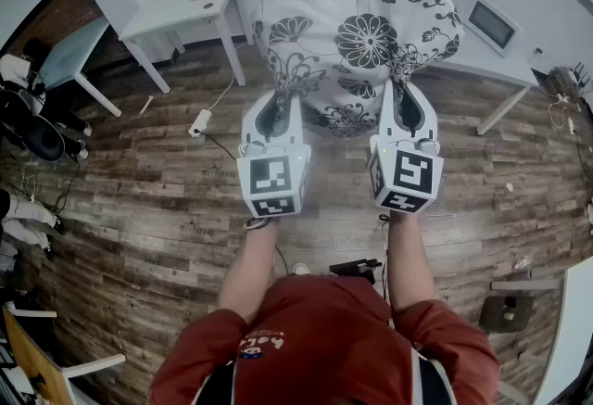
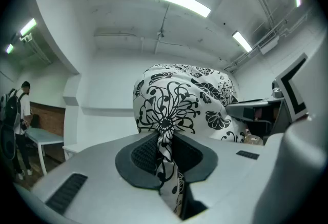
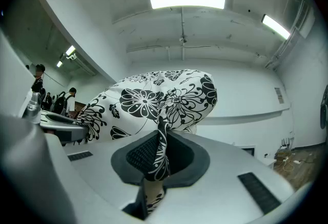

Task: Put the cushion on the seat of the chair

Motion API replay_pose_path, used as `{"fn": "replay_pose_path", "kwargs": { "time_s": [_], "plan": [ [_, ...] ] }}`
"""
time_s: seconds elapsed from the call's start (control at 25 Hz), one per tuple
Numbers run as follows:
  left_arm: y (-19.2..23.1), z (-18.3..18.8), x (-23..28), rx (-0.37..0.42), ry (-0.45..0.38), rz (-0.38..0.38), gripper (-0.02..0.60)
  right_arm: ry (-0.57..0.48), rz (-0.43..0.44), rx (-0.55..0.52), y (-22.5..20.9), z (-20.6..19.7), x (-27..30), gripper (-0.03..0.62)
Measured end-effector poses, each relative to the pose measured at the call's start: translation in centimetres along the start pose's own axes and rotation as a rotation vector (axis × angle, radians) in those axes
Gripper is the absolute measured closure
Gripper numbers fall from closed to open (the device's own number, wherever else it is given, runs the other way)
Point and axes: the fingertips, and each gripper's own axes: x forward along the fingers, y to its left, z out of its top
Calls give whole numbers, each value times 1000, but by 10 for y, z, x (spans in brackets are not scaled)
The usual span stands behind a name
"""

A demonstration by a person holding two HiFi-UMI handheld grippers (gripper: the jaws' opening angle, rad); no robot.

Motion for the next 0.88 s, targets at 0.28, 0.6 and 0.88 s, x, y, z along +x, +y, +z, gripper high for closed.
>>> {"fn": "replay_pose_path", "kwargs": {
  "time_s": [0.28, 0.6, 0.88],
  "plan": [
    [1, 0, 3, 2, 2, 0, 517, 25, 25, 20, 5, -14, 0, 546],
    [2, 3, 1, 10, -2, 3, 517, 27, 26, 24, 6, -14, 0, 546],
    [1, 2, 0, -1, 5, 0, 517, 38, 30, 23, 6, -16, -1, 545]
  ]
}}
